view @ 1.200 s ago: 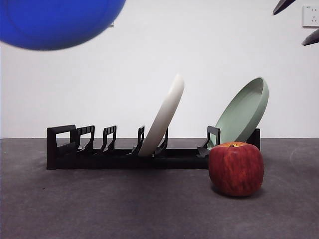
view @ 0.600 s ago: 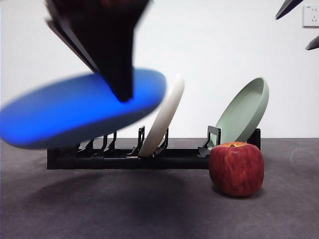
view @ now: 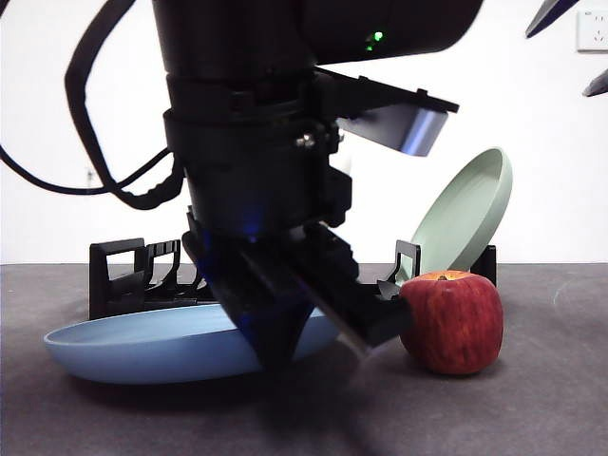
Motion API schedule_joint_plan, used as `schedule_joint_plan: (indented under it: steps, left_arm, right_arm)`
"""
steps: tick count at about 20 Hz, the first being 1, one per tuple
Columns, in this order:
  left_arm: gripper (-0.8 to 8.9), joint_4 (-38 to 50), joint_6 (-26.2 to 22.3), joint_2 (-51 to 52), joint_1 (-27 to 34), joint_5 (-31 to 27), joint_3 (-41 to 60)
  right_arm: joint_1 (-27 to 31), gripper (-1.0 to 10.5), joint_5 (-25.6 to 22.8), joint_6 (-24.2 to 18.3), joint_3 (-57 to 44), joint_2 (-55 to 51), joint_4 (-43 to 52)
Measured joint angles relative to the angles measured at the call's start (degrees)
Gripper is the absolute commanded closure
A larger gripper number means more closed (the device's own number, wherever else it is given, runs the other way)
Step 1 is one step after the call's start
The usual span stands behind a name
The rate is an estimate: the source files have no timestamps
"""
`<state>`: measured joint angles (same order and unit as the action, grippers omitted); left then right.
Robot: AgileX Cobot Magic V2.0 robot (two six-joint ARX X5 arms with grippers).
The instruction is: Take the blue plate from the plate rack,put the plate on the table,take the apple from the table,put the apple in the plate
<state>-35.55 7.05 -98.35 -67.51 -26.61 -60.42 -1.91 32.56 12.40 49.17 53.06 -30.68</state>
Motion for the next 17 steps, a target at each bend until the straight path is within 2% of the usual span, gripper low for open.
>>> schedule_joint_plan:
  steps: [1, 2, 3, 6, 10, 12, 14, 17]
  left_arm:
    - [4.61, 0.42, 0.0, 0.07, 0.24, 2.21, 0.0]
    - [3.57, 0.26, -0.02, 0.07, 0.24, 2.58, 0.0]
    - [3.22, 0.02, 0.0, 0.11, 0.24, 2.56, 0.0]
    - [3.23, -2.75, 0.0, 0.15, 0.39, 0.74, -0.46]
    - [3.22, -8.13, -2.19, 5.22, 0.39, -8.76, -5.97]
    - [3.23, -8.17, -3.89, 10.64, 0.55, -13.49, -10.93]
    - [3.23, -7.85, -5.68, 16.5, 1.66, -14.23, -16.94]
    - [3.23, -7.65, -8.35, 22.97, 4.31, -14.4, -27.74]
  right_arm:
    - [0.0, 5.7, 0.0, 0.0, 0.0, 0.0, 0.0]
    - [0.0, 5.7, 0.0, 0.0, 0.0, 0.0, 0.0]
    - [0.0, 5.7, 0.0, 0.0, 0.0, 0.0, 0.0]
    - [0.0, 5.7, 0.07, 0.0, 0.0, 0.0, 0.0]
    - [-2.89, 5.5, 0.02, -1.11, 0.0, 0.02, -0.02]
    - [-5.57, 4.4, -0.66, -2.23, 0.0, 0.11, 0.0]
    - [-9.64, 3.8, -4.76, -3.15, 0.0, 0.76, -0.04]
    - [-16.57, 3.8, -11.89, -4.55, 0.0, 2.86, -0.22]
